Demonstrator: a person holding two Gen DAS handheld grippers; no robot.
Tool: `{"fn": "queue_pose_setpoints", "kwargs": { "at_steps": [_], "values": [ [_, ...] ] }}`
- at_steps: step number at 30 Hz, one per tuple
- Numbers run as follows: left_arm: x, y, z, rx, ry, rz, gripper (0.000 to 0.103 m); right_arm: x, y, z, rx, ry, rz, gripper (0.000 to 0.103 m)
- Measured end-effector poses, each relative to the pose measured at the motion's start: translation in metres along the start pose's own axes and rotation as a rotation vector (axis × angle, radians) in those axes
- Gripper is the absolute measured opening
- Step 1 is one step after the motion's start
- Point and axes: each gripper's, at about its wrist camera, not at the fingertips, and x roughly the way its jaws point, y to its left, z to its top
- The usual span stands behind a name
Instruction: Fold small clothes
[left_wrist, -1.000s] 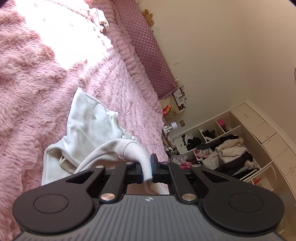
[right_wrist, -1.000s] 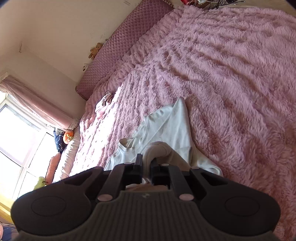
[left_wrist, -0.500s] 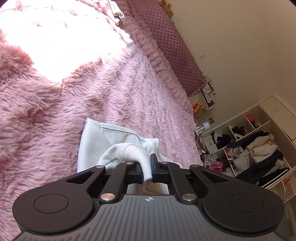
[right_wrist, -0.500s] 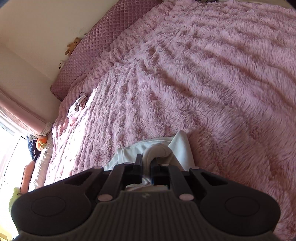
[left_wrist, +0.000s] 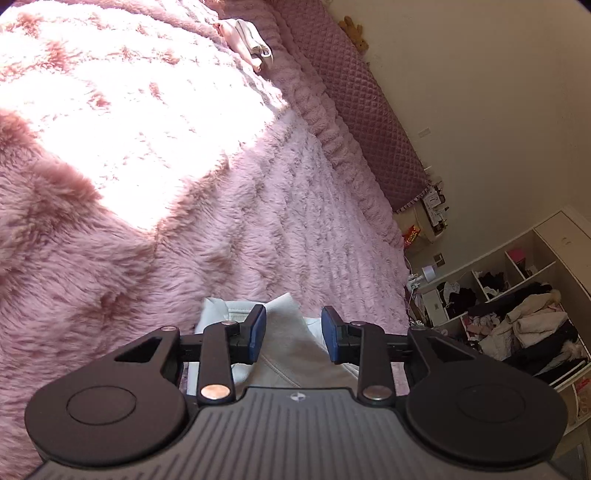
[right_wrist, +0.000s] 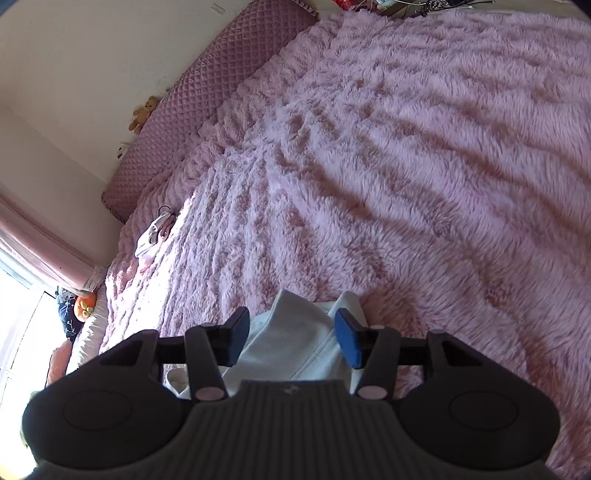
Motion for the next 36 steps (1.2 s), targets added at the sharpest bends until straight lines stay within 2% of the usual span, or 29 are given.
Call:
{"fn": "queue_pose_setpoints", "kwargs": {
  "at_steps": [3,7,10,13,17,18,20,21,22,24,28,30,31,32,34,36],
  "values": [
    [-0.034,-0.003,-0.011,0.033,0.026,-0.011,0.041,-0.035,0.002,-0.009,-0.11,0.008,-0.001,0.048],
    [-0.074,0.0,-0.055,0.12,0.081,0.039,0.044,-0.085,-0.01,-0.053,-0.303,0.046,-0.063,0.048],
    [-0.094,0.003,-0.091,0.182,0.128,0.057,0.045,-0.109,-0.02,-0.084,-0.4,0.066,-0.087,0.048],
    [-0.099,0.001,-0.111,0.231,0.161,0.072,0.045,-0.116,-0.03,-0.104,-0.442,0.088,-0.107,0.049],
    [-0.093,-0.005,-0.115,0.242,0.164,0.088,0.045,-0.108,-0.033,-0.111,-0.436,0.096,-0.105,0.048],
    [-0.091,-0.005,-0.115,0.24,0.165,0.092,0.045,-0.104,-0.032,-0.113,-0.437,0.105,-0.104,0.046],
    [-0.085,-0.007,-0.115,0.251,0.172,0.116,0.045,-0.095,-0.028,-0.115,-0.444,0.139,-0.105,0.027],
    [-0.082,-0.009,-0.115,0.263,0.181,0.125,0.045,-0.091,-0.027,-0.117,-0.447,0.154,-0.112,0.006],
    [-0.079,-0.01,-0.117,0.276,0.187,0.153,0.045,-0.087,-0.025,-0.119,-0.456,0.172,-0.127,0.001],
    [-0.076,-0.012,-0.118,0.294,0.19,0.184,0.045,-0.087,-0.024,-0.122,-0.473,0.169,-0.13,0.001],
    [-0.079,-0.008,-0.121,0.272,0.194,0.169,0.045,-0.09,-0.023,-0.122,-0.471,0.158,-0.132,0.001],
    [-0.079,-0.008,-0.124,0.28,0.209,0.16,0.029,-0.09,-0.023,-0.122,-0.477,0.159,-0.141,0.0],
    [-0.08,-0.01,-0.126,0.294,0.203,0.164,0.002,-0.09,-0.023,-0.122,-0.474,0.159,-0.143,0.0],
    [-0.081,-0.012,-0.127,0.3,0.19,0.177,0.002,-0.092,-0.022,-0.122,-0.474,0.148,-0.154,0.0],
    [-0.092,-0.015,-0.125,0.275,0.137,0.136,0.002,-0.1,-0.019,-0.12,-0.473,0.115,-0.163,0.0],
    [-0.103,-0.018,-0.122,0.267,0.101,0.143,0.002,-0.113,-0.015,-0.117,-0.487,0.081,-0.164,0.0]
  ]
}}
